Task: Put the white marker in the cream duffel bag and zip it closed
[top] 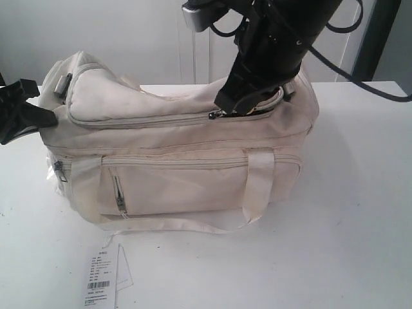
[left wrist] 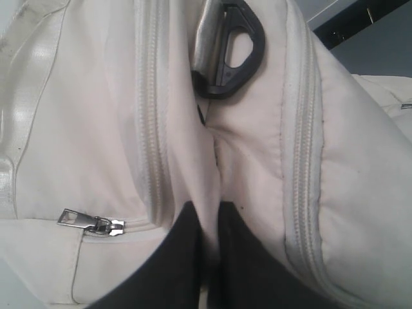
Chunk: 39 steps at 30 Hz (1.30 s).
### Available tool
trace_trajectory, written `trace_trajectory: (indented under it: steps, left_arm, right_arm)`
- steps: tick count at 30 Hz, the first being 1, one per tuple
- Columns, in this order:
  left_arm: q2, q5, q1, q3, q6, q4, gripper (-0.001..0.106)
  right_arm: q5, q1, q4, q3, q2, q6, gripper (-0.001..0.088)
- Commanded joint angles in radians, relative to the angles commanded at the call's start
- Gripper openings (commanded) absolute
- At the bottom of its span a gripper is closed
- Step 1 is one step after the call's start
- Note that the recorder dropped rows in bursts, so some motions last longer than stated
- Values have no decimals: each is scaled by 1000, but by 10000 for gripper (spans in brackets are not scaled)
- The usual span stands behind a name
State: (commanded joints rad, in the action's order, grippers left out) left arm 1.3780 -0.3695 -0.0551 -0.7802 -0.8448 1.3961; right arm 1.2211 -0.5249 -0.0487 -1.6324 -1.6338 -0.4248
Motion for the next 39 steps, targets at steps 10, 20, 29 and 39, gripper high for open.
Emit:
trace_trajectory:
  steps: [10, 20, 29, 39]
  left_arm:
    - [0, 0, 0, 0, 0, -6, 0]
    - [0, -2, 0, 0, 0, -6, 0]
    - [0, -2, 0, 0, 0, -6, 0]
    - [0, -1, 0, 0, 0, -6, 0]
  right_arm:
    - [0, 8, 0, 31, 4, -18, 0]
    - [0, 8, 6, 41, 4, -18, 0]
    - [0, 10, 24, 41, 4, -18, 0]
    - [0, 49, -26, 41, 4, -24, 0]
